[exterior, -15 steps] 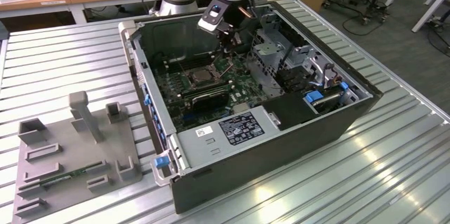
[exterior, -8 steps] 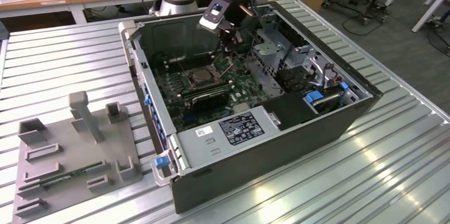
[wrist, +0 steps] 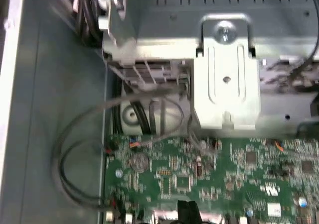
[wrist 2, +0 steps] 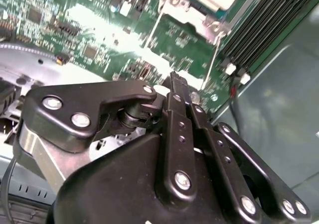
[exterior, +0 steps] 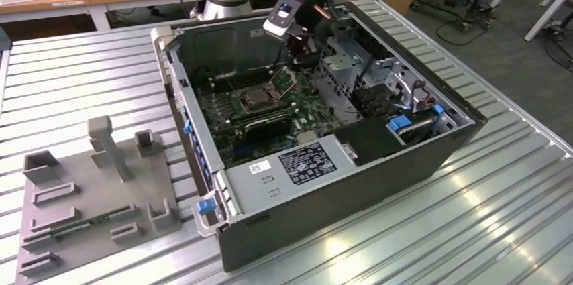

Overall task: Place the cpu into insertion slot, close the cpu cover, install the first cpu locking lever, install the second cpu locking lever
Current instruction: 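Close the cpu cover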

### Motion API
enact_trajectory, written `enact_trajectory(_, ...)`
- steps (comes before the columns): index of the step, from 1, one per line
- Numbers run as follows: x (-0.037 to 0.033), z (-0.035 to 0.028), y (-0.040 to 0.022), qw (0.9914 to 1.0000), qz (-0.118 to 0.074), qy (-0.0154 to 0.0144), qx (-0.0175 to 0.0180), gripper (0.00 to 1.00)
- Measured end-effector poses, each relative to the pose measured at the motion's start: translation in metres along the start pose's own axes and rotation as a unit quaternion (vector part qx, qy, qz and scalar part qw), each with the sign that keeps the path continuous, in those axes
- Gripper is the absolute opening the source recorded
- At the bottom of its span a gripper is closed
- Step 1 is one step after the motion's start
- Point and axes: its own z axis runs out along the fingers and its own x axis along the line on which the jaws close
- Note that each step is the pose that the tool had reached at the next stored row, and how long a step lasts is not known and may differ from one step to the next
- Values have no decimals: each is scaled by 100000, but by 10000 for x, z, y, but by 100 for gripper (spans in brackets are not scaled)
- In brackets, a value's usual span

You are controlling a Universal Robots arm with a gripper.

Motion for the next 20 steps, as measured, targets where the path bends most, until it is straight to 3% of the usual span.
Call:
enact_trajectory(6, 1, 4, 101, 100000, -2, -6, 5, 11)
enact_trajectory(10, 0, 40, 103, 100000, 4, -5, 3, 11)
enact_trajectory(16, 0, 146, 100, 100000, 1, -6, 5, 11)
enact_trajectory(20, -1, 158, 100, 100000, 0, -15, 6, 11)
